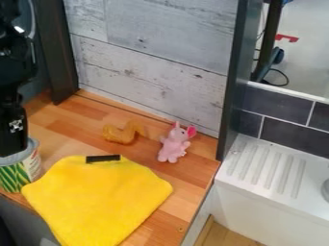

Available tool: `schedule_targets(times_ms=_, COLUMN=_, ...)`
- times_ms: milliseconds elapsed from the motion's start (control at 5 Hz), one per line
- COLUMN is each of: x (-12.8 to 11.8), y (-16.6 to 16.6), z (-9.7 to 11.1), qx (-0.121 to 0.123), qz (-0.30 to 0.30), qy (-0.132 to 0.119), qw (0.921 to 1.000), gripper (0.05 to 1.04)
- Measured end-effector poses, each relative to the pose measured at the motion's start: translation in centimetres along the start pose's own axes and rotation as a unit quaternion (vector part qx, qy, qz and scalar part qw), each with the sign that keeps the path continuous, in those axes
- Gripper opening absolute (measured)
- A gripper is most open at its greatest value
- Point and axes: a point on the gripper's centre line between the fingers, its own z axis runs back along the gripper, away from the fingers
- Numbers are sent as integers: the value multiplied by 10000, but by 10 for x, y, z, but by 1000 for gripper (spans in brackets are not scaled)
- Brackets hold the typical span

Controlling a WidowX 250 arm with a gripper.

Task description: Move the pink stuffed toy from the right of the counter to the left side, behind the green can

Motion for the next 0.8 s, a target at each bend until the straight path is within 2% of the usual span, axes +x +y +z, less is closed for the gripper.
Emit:
schedule_targets(times_ms=200, x=-1, y=-1, z=-4, qx=-71, qz=-5, qy=70, qw=9999, gripper=1000)
schedule_targets(times_ms=400, x=14, y=0, z=-9, qx=-273, qz=5, qy=-13, qw=9996, gripper=1000)
schedule_targets(times_ms=600, x=45, y=-7, z=-6, qx=-389, qz=-88, qy=-393, qw=9984, gripper=1000)
schedule_targets(times_ms=800, x=78, y=-16, z=-15, qx=-469, qz=3, qy=-608, qw=9970, gripper=1000)
